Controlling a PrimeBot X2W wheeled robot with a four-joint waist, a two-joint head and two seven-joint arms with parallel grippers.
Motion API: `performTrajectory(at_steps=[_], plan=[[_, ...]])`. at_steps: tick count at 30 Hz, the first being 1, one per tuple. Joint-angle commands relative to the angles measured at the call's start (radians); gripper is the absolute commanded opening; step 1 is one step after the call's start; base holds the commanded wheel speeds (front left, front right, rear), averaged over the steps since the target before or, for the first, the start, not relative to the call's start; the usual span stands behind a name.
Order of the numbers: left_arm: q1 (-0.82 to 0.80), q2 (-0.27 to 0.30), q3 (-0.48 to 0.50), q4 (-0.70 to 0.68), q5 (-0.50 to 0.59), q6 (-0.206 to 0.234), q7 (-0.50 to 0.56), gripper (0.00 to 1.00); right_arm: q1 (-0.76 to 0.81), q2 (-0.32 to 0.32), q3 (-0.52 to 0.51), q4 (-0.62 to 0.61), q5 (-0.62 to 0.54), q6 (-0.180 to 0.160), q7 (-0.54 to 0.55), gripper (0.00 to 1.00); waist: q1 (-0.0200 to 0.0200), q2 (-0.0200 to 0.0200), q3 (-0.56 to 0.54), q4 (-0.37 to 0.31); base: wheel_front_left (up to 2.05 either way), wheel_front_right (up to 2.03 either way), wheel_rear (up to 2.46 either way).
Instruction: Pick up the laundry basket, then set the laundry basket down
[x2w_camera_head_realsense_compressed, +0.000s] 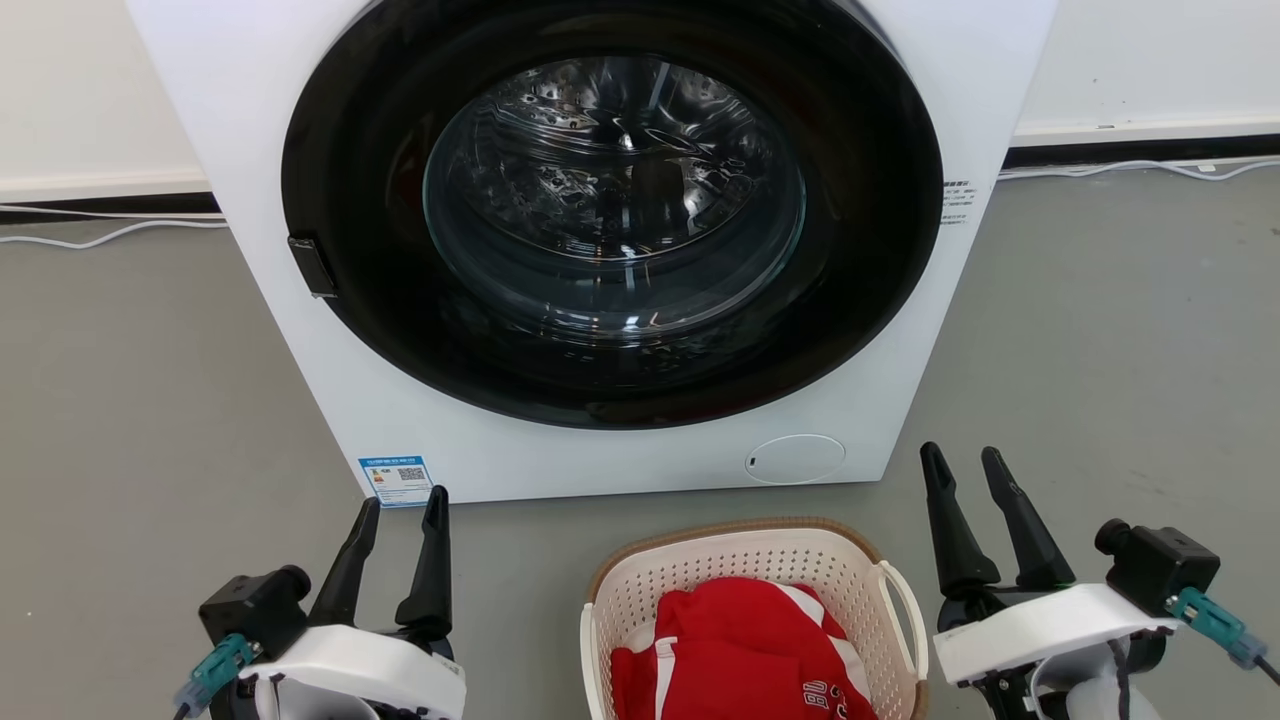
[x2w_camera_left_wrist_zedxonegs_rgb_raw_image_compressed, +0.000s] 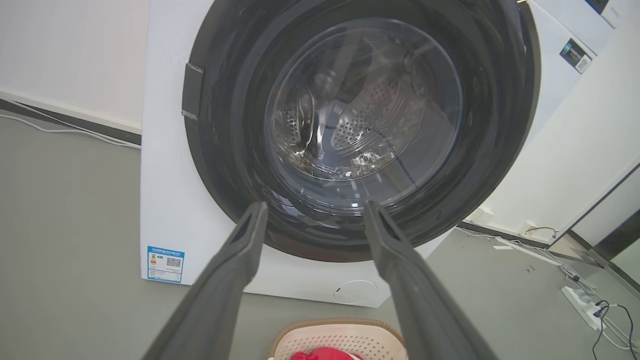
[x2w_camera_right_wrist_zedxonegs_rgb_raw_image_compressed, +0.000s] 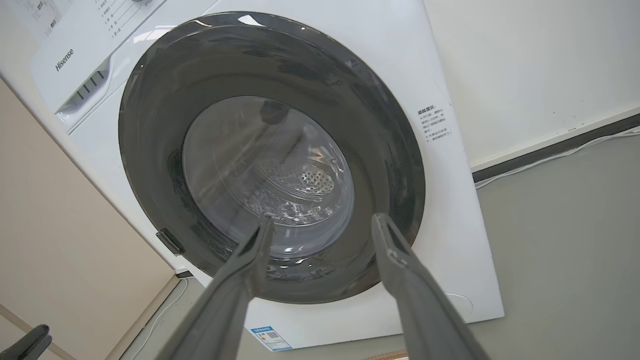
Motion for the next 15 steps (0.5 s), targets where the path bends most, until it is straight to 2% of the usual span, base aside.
performTrajectory(at_steps=[1, 15], plan=[[-0.043, 0.010, 0.020, -0.034, 0.041, 0.010, -0.013, 1.00, -0.056, -0.006, 0.018, -0.022, -0.040, 0.006, -0.019, 1.00, 0.0000, 0.0000, 0.001, 0.000, 0.00, 0.00, 0.00], [-0.044, 0.012, 0.013, -0.052, 0.177, 0.017, -0.051, 1.00, -0.064, 0.004, 0.023, -0.013, -0.203, 0.007, -0.058, 1.00, 0.0000, 0.0000, 0.002, -0.004, 0.00, 0.00, 0.00]])
